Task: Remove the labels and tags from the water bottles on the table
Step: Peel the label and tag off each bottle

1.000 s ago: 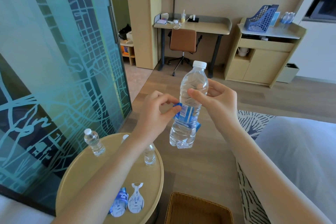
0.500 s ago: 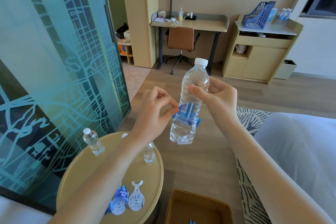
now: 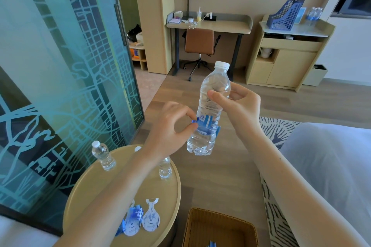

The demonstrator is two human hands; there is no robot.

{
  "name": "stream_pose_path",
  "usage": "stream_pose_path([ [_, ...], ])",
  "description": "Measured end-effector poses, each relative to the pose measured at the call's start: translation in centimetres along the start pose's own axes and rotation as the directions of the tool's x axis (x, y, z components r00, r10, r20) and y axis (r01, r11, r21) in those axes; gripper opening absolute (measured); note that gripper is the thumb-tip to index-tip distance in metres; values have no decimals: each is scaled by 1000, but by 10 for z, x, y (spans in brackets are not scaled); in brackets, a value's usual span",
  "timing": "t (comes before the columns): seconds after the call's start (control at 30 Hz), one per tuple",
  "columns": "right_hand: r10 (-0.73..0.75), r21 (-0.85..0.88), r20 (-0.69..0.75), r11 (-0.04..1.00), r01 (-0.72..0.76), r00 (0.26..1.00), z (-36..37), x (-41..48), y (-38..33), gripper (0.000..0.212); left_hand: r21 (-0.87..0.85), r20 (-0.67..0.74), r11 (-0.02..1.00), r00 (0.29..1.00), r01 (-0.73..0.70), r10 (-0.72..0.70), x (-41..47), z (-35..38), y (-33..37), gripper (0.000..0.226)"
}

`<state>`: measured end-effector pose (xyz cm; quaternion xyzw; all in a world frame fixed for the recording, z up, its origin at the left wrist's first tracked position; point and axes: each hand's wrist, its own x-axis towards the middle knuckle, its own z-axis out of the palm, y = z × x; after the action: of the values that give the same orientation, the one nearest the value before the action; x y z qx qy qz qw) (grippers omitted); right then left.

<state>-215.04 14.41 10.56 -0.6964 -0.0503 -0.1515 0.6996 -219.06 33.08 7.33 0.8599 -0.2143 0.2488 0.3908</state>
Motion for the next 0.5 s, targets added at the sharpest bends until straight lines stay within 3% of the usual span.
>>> stream_pose_path([
  [0.1, 6, -5, -1, 1000, -6, 1000, 0, 0, 2, 34, 9, -19, 999, 999, 51, -51, 3, 1, 3, 21],
  [0.23, -6, -5, 1, 1000, 6, 1000, 1, -1, 4, 34, 138, -42, 990, 999, -28, 34, 9, 3, 6, 27],
  [0.37, -5, -7, 5, 1000, 5, 1000, 0, -3, 6, 34, 269, -105, 952, 978, -148, 182, 10, 8, 3, 10],
  [0.5, 5, 2, -4, 1000, -5, 1000, 0, -3, 8, 35, 281, -130, 943, 966, -178, 222, 5, 11, 0, 10],
])
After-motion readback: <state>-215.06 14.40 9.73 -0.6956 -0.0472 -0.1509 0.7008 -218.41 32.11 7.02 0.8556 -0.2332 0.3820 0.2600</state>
